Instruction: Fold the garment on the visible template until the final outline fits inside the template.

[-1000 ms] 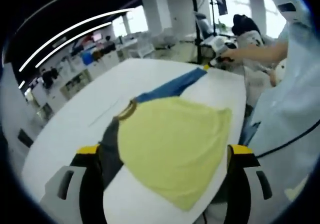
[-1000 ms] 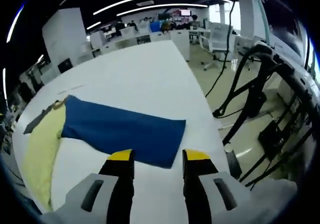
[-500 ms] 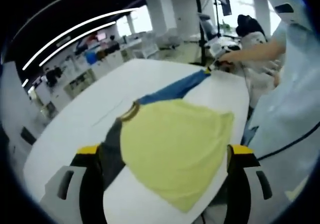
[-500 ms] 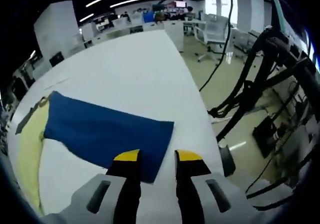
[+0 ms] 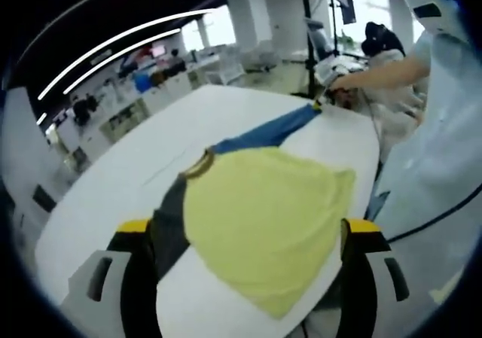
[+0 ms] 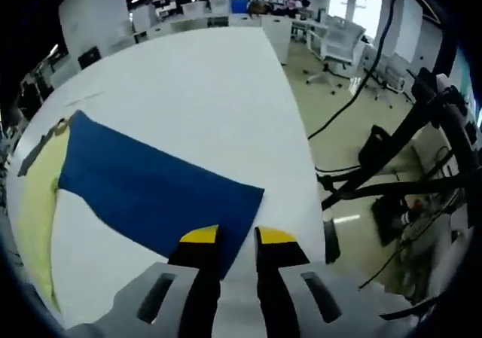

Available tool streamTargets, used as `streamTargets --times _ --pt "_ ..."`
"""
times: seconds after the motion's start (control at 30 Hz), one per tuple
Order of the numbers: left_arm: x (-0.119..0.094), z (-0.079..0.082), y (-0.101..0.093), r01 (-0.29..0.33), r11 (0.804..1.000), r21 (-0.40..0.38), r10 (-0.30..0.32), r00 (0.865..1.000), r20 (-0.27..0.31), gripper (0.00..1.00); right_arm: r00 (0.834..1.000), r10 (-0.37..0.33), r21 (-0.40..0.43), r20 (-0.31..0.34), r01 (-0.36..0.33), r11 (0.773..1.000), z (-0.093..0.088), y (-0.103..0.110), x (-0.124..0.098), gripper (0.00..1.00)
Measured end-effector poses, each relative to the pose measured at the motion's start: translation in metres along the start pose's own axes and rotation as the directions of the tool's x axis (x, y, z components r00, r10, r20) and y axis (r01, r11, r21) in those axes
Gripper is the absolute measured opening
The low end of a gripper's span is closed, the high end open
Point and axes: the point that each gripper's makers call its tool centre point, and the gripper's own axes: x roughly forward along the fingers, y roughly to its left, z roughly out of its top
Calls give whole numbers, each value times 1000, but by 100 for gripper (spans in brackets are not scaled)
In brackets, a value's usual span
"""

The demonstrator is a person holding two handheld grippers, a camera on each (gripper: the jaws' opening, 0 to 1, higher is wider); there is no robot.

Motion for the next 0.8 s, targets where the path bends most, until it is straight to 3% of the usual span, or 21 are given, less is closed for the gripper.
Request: streamTargets --times 0.17,0.2,0.23,0.27,0.4,0.57,0.67,0.8 --pt "1 0 0 -2 1000 6 2 1000 -1 97 1000 11 41 22 -12 999 0 4 1 8" --pt "1 0 0 -1 1000 5 1 1000 -1 97 998 46 47 40 -48 998 2 13 1 3" --pt "1 0 -1 1 1000 5 -1 1000 0 97 998 33 84 57 -38 996 4 14 1 2" --pt "1 -1 -1 4 1000 5 -4 1000 1 97 999 14 41 49 -16 999 2 11 -1 2" --pt "-1 -7 0 8 1000 10 -8 1000 -16 97 997 6 83 71 -12 996 2 11 -3 2" --pt "-5 -4 3 -7 1000 7 7 1000 10 97 996 -19 76 83 13 997 0 15 -7 2" --pt "-8 -5 4 -16 1000 7 16 1000 15 97 996 -12 89 92 4 996 0 13 -8 2" --pt "-9 -8 4 -18 1000 -2 18 1000 15 97 988 8 134 152 -29 991 14 9 -18 2"
